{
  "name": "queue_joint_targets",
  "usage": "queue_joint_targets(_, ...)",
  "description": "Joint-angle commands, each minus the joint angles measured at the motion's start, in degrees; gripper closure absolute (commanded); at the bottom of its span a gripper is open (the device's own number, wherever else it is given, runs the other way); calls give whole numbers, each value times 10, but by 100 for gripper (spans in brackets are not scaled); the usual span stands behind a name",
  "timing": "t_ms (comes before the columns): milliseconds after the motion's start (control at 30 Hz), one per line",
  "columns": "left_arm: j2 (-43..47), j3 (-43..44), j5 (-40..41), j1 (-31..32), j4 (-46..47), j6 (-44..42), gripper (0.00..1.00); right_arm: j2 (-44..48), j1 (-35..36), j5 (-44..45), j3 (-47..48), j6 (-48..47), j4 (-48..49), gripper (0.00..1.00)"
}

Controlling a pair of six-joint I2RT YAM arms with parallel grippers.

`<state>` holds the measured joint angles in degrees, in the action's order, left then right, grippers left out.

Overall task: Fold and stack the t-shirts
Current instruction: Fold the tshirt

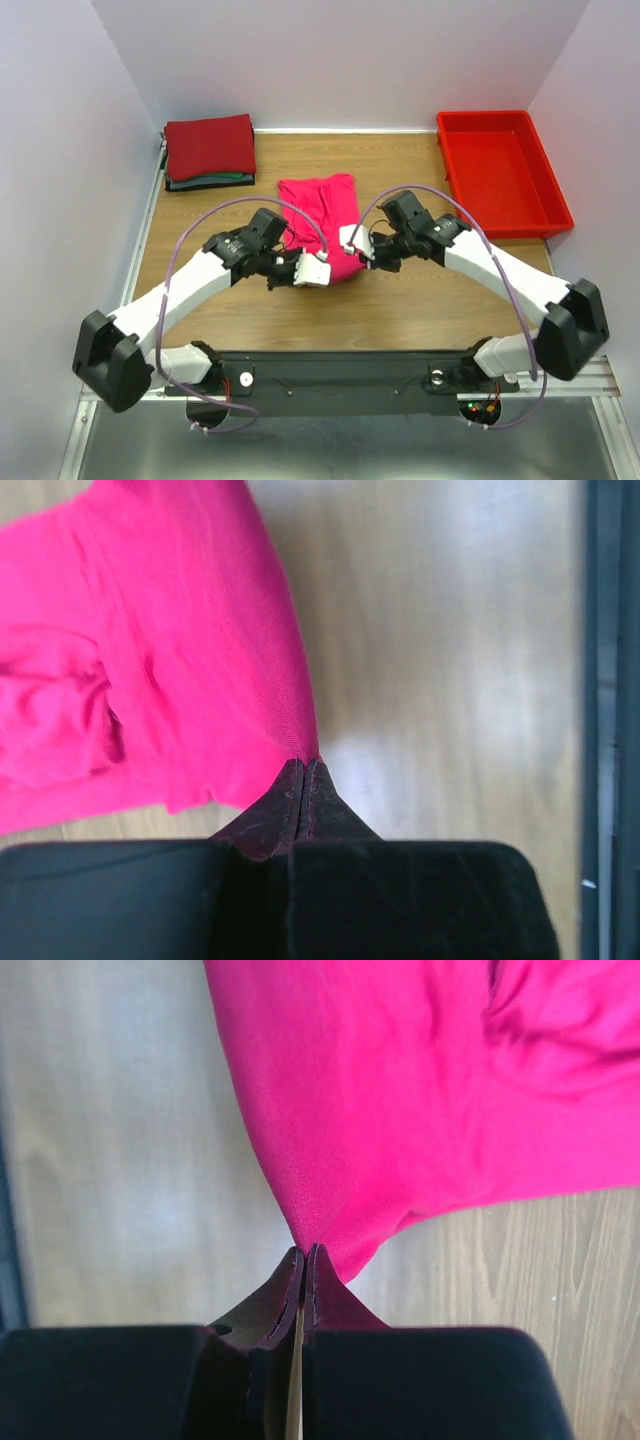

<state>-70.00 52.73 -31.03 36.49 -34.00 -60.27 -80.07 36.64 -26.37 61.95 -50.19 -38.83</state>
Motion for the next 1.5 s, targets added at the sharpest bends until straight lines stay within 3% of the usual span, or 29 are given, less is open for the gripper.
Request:
queue_joint_targets(0, 66, -19, -47, 44, -77, -3, 100, 64, 53, 2, -17, 33, -73, 99)
queue_joint_targets(233, 150, -24, -103, 100, -94, 53, 100, 151, 149, 22, -24, 87, -115, 100)
queue_joint_targets(433, 100, 27, -95, 99, -143, 57, 100, 121, 150, 76, -3, 104, -106, 100)
queue_joint_targets(633, 38, 92, -99, -1, -171, -27, 100, 72, 81, 54, 40, 58, -82, 99)
queue_joint_targets(800, -69, 162, -105, -63, -227, -127, 100, -25, 6, 17, 107, -9, -83, 99)
queue_joint_targets(1100, -287, 358, -119, -169, -275, -188, 100, -211, -98, -42, 271, -90, -88, 99)
queue_joint_targets(1233, -377, 443, -121, -193, -277, -175, 100, -303, -125, -50, 333, -110, -89, 99)
queue_joint_targets(1467, -473, 463, -92, -199, -187, -102, 100, -451, -147, -55, 442, -102, -88, 100)
